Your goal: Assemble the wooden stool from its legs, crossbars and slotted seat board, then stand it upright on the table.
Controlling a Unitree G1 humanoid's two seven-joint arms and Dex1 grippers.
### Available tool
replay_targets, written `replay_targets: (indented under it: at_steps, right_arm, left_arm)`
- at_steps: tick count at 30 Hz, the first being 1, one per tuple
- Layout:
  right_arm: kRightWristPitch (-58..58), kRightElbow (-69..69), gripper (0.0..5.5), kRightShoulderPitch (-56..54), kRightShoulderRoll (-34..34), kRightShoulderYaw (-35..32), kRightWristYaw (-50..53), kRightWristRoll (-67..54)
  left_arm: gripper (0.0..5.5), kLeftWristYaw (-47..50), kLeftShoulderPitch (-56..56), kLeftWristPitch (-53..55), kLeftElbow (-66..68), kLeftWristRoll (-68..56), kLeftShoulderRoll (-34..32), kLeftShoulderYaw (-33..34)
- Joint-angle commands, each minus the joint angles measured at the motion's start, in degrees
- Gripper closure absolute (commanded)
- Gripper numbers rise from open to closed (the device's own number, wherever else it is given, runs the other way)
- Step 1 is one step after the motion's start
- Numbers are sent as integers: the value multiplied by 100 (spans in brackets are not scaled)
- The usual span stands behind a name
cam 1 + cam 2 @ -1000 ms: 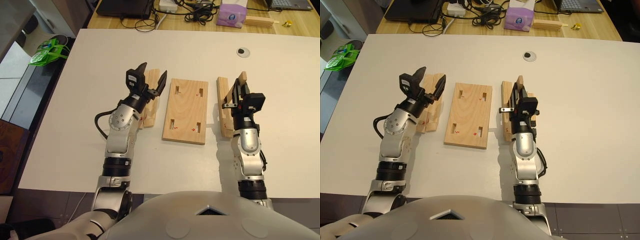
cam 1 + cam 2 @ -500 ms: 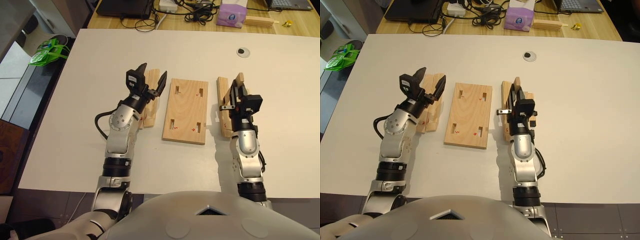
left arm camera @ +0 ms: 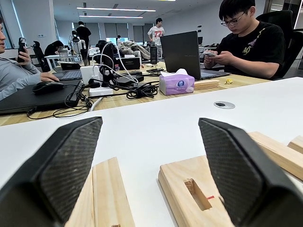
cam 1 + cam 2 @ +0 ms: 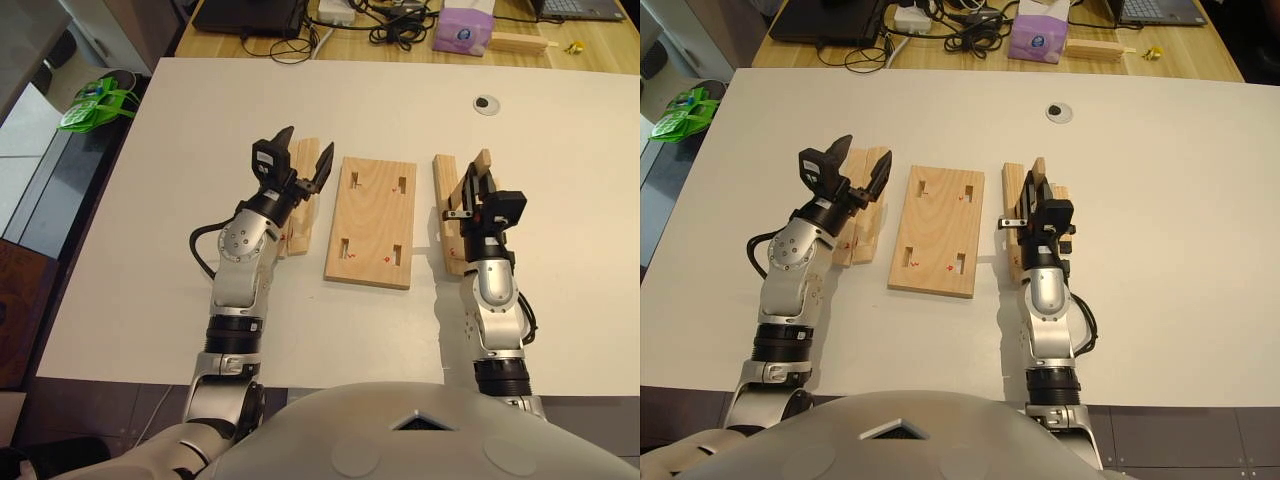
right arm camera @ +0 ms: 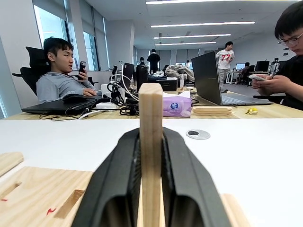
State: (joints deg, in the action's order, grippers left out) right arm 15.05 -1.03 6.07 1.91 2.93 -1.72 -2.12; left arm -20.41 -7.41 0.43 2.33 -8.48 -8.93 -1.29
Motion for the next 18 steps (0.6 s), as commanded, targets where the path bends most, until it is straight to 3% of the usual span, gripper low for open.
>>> replay_targets:
  at_steps: [1, 5, 11, 18]
  right_arm:
    - [-559, -239, 512, 113, 119, -79, -228, -506]
    - [-993, -247, 512, 196, 115, -47, -329, -698]
    - [-916, -268, 512, 147, -158, 177, -192, 30]
    - [-825, -334, 512, 11, -198, 77, -269, -9]
  left_arm:
    - [173, 34, -1, 19, -21, 27, -13, 8]
    - [173, 45, 7, 8, -22, 29, -1, 7]
    - [173, 101, 14, -18, -1, 33, 26, 12]
    - [173, 203, -12, -97, 82, 53, 86, 14]
